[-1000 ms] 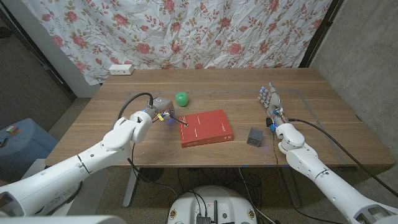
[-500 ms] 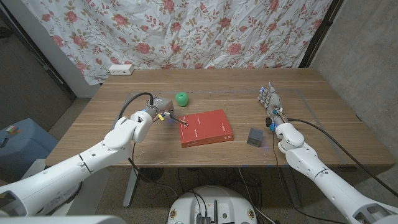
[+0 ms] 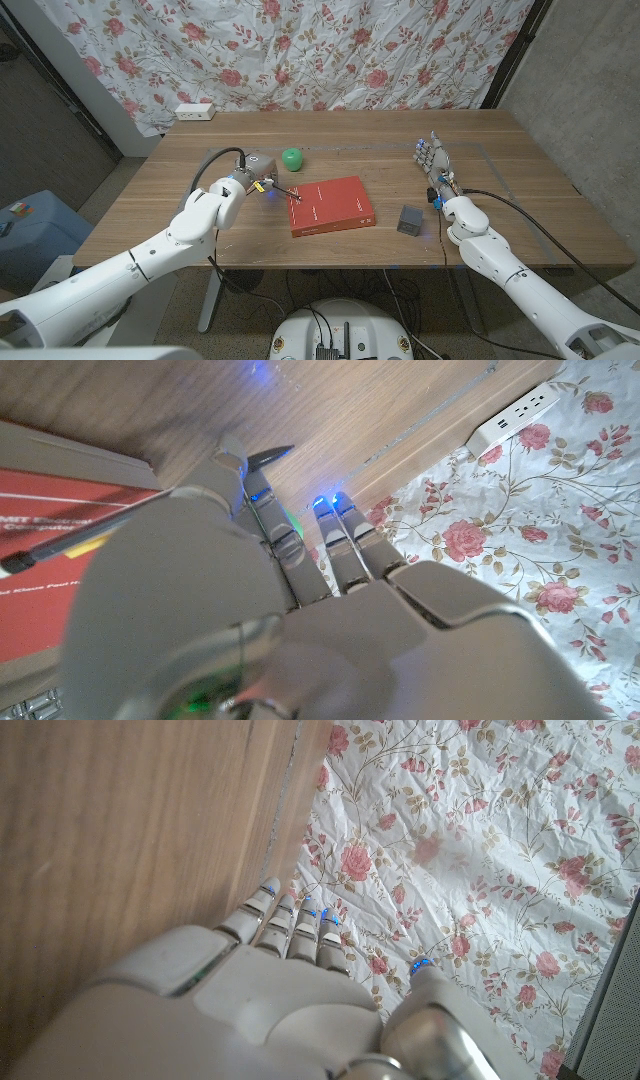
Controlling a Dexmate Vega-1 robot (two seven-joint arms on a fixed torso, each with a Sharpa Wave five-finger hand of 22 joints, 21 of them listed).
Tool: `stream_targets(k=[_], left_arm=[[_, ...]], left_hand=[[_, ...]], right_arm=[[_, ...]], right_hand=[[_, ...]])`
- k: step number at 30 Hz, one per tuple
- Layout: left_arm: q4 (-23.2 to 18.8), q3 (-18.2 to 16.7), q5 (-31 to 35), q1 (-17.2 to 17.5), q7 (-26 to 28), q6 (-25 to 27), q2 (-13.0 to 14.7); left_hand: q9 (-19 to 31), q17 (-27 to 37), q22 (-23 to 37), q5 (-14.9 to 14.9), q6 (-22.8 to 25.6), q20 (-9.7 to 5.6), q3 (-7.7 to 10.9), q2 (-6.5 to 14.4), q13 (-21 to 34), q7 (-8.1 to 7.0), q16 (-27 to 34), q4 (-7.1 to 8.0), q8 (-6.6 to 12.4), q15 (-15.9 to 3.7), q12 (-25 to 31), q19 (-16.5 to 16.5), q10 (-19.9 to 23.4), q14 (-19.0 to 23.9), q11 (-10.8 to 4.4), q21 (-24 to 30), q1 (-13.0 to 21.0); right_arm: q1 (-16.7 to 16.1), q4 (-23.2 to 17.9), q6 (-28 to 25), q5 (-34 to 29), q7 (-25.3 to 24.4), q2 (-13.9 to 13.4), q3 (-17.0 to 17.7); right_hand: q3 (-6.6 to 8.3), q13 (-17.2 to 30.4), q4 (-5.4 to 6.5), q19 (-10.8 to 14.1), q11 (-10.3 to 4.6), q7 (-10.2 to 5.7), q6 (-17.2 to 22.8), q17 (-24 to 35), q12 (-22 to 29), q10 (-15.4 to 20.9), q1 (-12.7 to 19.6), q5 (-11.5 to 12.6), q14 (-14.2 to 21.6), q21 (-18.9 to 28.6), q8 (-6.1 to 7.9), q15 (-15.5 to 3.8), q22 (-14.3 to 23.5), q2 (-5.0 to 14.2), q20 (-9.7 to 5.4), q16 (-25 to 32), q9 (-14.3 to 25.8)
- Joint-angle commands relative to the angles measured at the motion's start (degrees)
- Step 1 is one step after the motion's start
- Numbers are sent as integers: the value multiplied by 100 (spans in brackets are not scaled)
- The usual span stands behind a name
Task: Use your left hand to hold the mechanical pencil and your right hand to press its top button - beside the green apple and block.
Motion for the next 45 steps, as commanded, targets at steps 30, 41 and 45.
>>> stream_targets(k=[30, 41, 45], left_arm=[[-709, -71, 176, 208, -43, 1150, -454], [-749, 61, 209, 174, 151, 1648, -879], [-708, 92, 133, 137, 267, 1774, -1032]], left_hand=[[42, 27, 14, -5, 182, -457, -107, 4, 36, -11, -13, 24, 24, -1015, 23, 9, 274, 106, -39, -32, 49], [47, 32, 15, -3, 176, -440, -125, 15, 36, 14, -4, 34, 12, -1004, 5, 18, 294, 140, -41, -29, 50], [48, 35, 15, -2, 176, -429, -130, 22, 35, 10, 3, 37, 9, -1004, -1, 26, 294, 163, -41, -26, 52]], right_arm=[[-241, -360, 349, -295, -136, -132, 64], [-254, -506, 451, -510, -99, -170, -12], [-270, -525, 591, -638, -208, -141, 12]], right_hand=[[78, 7, -18, 76, 5, 8, 74, -2, 13, 63, -59, 34, 77, 30, 20, -24, 13, 38, -18, 20, 28], [97, 6, -26, 75, 7, 16, 85, -7, 19, 86, -58, 35, 82, 28, 20, -26, 13, 38, -19, 20, 28], [102, 6, -28, 75, 3, 11, 85, -9, 21, 95, -58, 34, 83, 27, 19, -30, 13, 39, -18, 20, 28]])
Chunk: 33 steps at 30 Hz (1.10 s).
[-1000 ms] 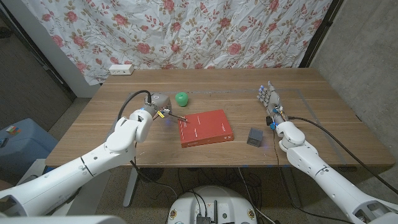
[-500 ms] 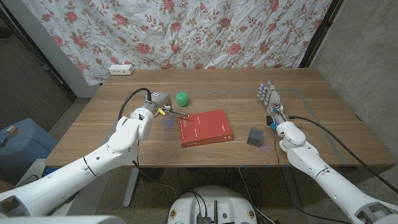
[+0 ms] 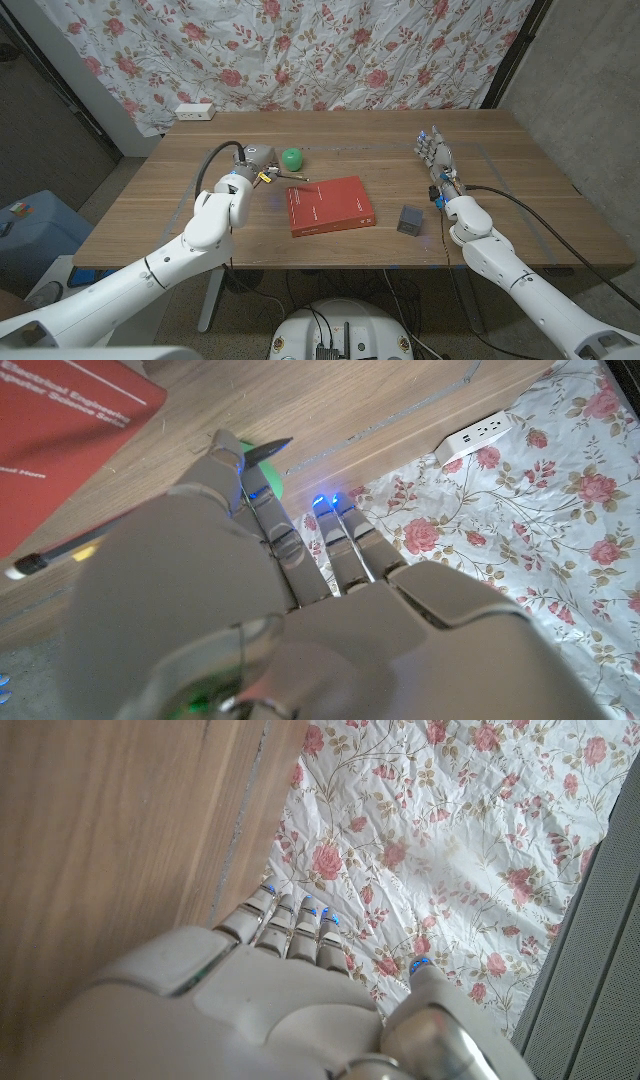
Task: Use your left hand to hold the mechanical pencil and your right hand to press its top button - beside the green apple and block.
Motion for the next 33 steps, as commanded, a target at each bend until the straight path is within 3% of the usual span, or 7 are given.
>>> stream_targets(k=[1, 12, 16, 20, 22, 33], left_arm=[[7, 120, -72, -71, 245, 421, -398], [187, 308, -322, -239, 687, 780, -805], [204, 341, -471, -274, 842, 895, -905], [224, 395, -616, -335, 986, 931, -931], [242, 395, -709, -341, 1117, 967, -996], [249, 524, -1140, -496, 1478, 1069, -1102]], left_hand=[[27, 36, 16, 25, 55, -425, -12, 63, 12, 9, 6, 14, 7, -995, -8, 28, 143, 59, -91, -1, 25], [31, 40, 17, 29, 46, -395, -27, 76, 12, 11, 18, 11, -8, -1007, -30, 69, 147, 128, -89, 13, 46], [33, 41, 18, 30, 40, -393, -33, 76, 12, -6, 18, 9, -14, -1008, -37, 71, 145, 146, -90, 12, 52], [34, 40, 19, 30, 52, -388, -41, 75, 13, 2, 16, 8, -13, -1009, -43, 73, 146, 159, -89, 12, 57], [35, 39, 19, 30, 51, -380, -44, 74, 14, 5, 14, 8, -15, -1009, -43, 71, 152, 162, -89, 11, 59], [40, 38, 22, 32, 31, -370, -62, 80, 16, 12, 8, 10, -32, -1007, -57, 109, 152, 191, -89, 23, 67]], right_arm=[[-54, -138, 240, -328, -173, 2, -9], [-106, -160, 612, -859, -443, 24, -3], [-104, -181, 633, -1129, -542, 8, -47], [-53, 29, 987, -1268, -572, 155, -90], [-29, 47, 1016, -1456, -621, 140, -116], [98, 90, 1113, -2235, -750, -18, -201]], right_hand=[[41, 6, 20, 45, -8, 11, 49, 18, 23, 46, -35, 34, 55, 28, 20, 0, 13, 16, 12, 21, 28], [75, 7, 7, 74, -52, -48, 102, 12, 35, 99, -27, 35, 52, 36, 33, 14, 14, 29, 15, 17, 27], [93, 8, -1, 92, -61, -151, 131, 12, 35, 111, -24, 34, 41, 41, 38, 22, 15, 31, 79, 13, 27], [149, 12, -68, 135, -98, -396, 85, 3, 38, 139, 46, 35, 93, 51, 9, 22, 18, 33, 113, 33, 26], [154, 12, -76, 144, -101, -407, 83, 6, 39, 145, 51, 34, 112, 53, 7, 13, 18, 34, 114, 43, 26], [224, 29, -258, 248, -20, -785, -225, 30, 77, 298, 205, 11, 244, 67, -71, 17, 20, 15, 92, 117, 23]])
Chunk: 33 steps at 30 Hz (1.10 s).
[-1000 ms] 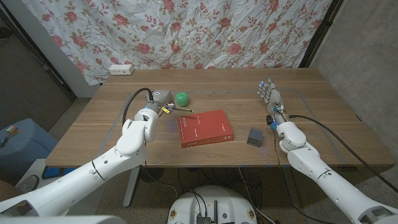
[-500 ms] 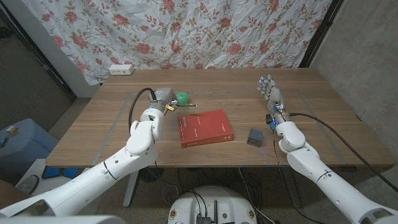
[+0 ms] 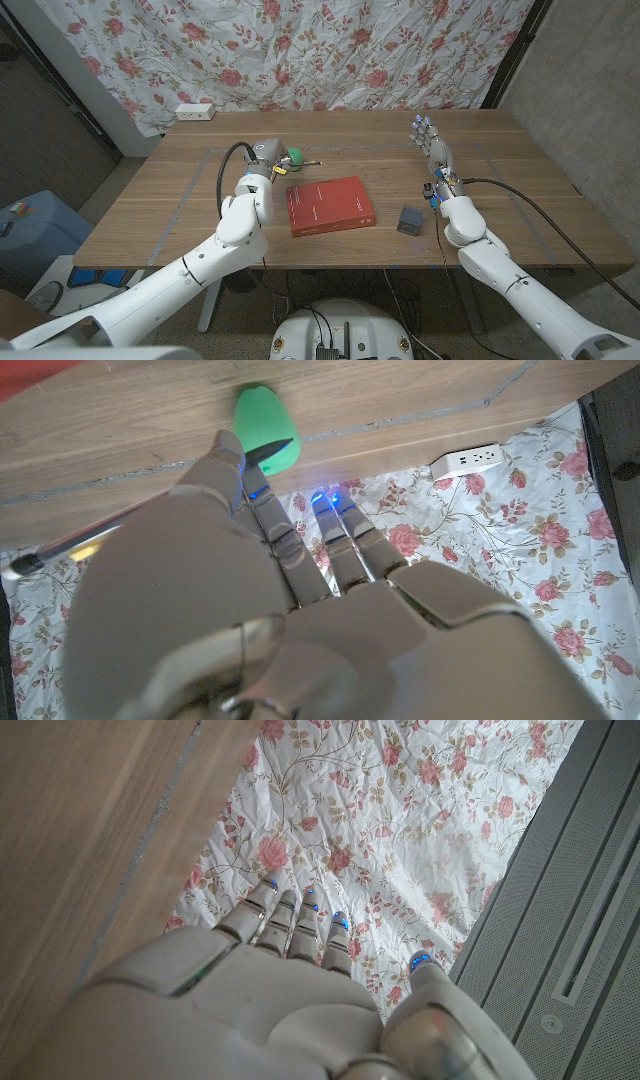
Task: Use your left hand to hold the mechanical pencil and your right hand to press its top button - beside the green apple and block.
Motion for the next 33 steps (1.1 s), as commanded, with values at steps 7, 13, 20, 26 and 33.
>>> stream_targets(k=[7, 13, 20, 26, 33], left_arm=[[35, 147, -774, -206, 687, 185, -261], [56, 108, -1128, -215, 975, 174, -375], [93, 233, -1357, -328, 1219, 315, -461], [138, 209, -1668, -336, 1532, 218, -578], [161, 215, -1967, -315, 1853, 200, -725]], left_hand=[[10, 9, 25, 21, 28, -377, -32, 39, 19, 0, 7, 19, -12, -987, 14, 62, 146, 87, -69, 24, 35], [12, 8, 26, 21, 27, -371, -42, 38, 21, -10, 3, 20, -16, -985, 13, 63, 157, 95, -69, 23, 36], [15, 9, 28, 22, 9, -359, -52, 47, 22, -10, 2, 23, -28, -985, 6, 67, 159, 113, -68, 24, 40], [18, 8, 29, 22, 18, -353, -62, 49, 23, -18, -1, 23, -27, -985, 3, 68, 164, 121, -68, 23, 44], [21, 7, 30, 23, 21, -342, -74, 51, 25, -8, -6, 23, -30, -984, 0, 64, 172, 129, -68, 20, 47]], right_arm=[[161, 17, 127, -1146, -243, -253, -104], [311, 186, 277, -1382, -189, -375, -150], [434, 440, 572, -1973, -491, -451, -177], [535, 599, 722, -2399, -688, -539, -226], [633, 687, 798, -2641, -689, -701, -287]], right_hand=[[37, 30, -176, 185, 41, -242, -186, 39, 47, 121, 104, -12, 213, 53, -23, 49, 11, 9, 3, 108, 23], [25, 51, -223, 227, 71, -439, -326, 89, 76, 208, 100, -33, 258, 50, -29, 57, 16, -18, 11, 150, 24], [36, 72, -307, 310, 104, -468, -462, 128, 109, 306, 152, -38, 378, 63, -28, 16, 18, -40, -6, 216, 27], [46, 82, -379, 343, 119, -467, -508, 145, 83, 255, 207, -40, 348, 62, -10, 41, 19, -68, -27, 209, 31], [52, 87, -458, 375, 242, -472, -510, 179, 120, 370, 248, -43, 395, 57, 22, 104, 21, -86, 1, 240, 39]])
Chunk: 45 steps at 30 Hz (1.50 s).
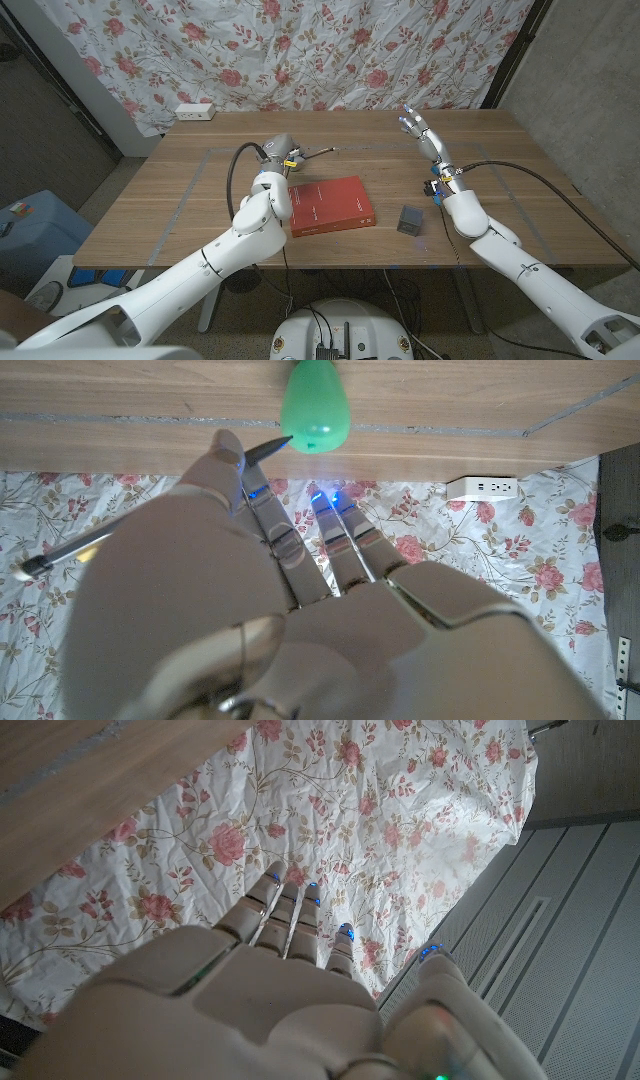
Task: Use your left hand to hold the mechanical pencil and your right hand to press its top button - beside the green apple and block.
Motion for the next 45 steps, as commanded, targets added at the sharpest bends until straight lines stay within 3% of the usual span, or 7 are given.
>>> stream_targets(k=[1, 13, 25, 45], left_arm=[[51, 5, -565, 7, 576, -47, -270], [46, 75, -950, 25, 1011, -35, -412], [71, 39, -1342, 71, 1444, 108, -714], [278, -7, -2064, -67, 1685, -275, -835]], left_hand=[[29, 8, 30, 24, 21, -321, -40, 70, 22, -1, -6, 6, 5, -983, 14, 44, 112, 68, -71, 20, 32], [33, 10, 32, 25, 15, -298, -55, 84, 24, 11, -5, 8, -4, -984, 9, 52, 121, 92, -72, 22, 40], [38, 11, 33, 27, 17, -270, -70, 95, 25, 17, -3, 11, -8, -978, 6, 56, 132, 116, -69, 22, 44], [31, 11, 34, 28, 15, -252, -104, 99, 28, 48, -1, 7, -29, -971, 1, 71, 151, 159, -73, 25, 59]], right_arm=[[194, 237, 251, -662, -180, -247, -98], [277, 272, 476, -1275, -553, -388, -196], [250, 111, 668, -1464, -565, -573, -202], [359, 72, 656, -1936, -615, -569, -330]], right_hand=[[3, 7, -62, 94, 94, -13, -71, 46, 32, 146, 97, -8, 86, 39, 43, 74, 23, -10, 31, 72, 10], [-2, 10, -163, 158, 221, -8, -32, 102, 68, 315, 126, -10, 187, 33, 110, 194, 27, -35, 91, 125, 38], [19, -2, -300, 35, 417, -16, 97, 165, -80, -1, 185, -17, -54, -19, 156, 535, 29, -16, 259, 33, 56], [34, -10, -365, 33, 452, -18, 87, 186, -87, -35, 221, -21, -94, -16, 141, 594, 28, -8, 288, 15, 55]])
